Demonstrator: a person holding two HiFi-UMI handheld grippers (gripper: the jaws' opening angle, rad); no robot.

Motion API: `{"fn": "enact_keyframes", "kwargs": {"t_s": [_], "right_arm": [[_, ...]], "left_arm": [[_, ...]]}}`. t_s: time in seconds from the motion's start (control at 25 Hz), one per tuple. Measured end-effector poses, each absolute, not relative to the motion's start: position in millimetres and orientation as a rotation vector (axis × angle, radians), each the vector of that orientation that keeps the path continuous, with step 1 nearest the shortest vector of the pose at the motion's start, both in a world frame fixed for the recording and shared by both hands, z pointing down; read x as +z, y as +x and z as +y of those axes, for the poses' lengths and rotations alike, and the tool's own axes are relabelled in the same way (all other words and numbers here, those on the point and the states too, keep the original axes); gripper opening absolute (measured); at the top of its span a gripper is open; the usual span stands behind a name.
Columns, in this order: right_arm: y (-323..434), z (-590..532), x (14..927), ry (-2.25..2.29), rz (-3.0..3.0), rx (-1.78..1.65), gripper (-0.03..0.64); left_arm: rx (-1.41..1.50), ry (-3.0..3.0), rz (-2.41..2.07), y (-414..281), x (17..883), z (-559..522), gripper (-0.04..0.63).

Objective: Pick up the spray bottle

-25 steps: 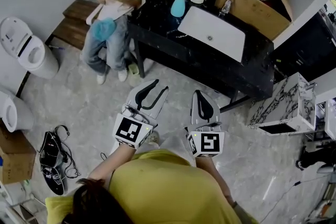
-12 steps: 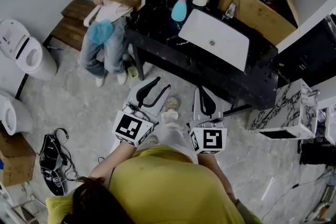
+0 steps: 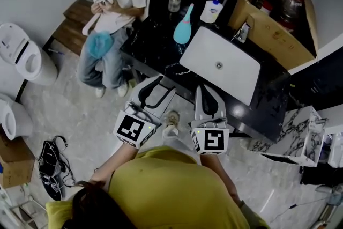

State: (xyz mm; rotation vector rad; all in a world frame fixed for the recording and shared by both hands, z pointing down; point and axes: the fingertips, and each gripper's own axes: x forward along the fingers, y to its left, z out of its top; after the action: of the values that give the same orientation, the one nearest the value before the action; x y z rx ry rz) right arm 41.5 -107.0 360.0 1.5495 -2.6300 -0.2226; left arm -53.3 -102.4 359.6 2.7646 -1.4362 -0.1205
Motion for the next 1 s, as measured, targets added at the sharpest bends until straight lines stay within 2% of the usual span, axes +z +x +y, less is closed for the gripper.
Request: {"fn": "enact_keyframes", "kwargs": {"t_s": [0.44,1.0], "right_arm": [[57.7,-246.9,372.4,1.406,-2.667,-0.209,0.000],[61.8,-312.0,400.6,1.390,-2.656,-0.143,0.001]], "left_arm": [[-0.100,2.686,-1.518,-32.3,366.1,-237.8,0.215],[0.035,2.659,-1.498,-27.3,401.1,-318.9,0.232]]}}
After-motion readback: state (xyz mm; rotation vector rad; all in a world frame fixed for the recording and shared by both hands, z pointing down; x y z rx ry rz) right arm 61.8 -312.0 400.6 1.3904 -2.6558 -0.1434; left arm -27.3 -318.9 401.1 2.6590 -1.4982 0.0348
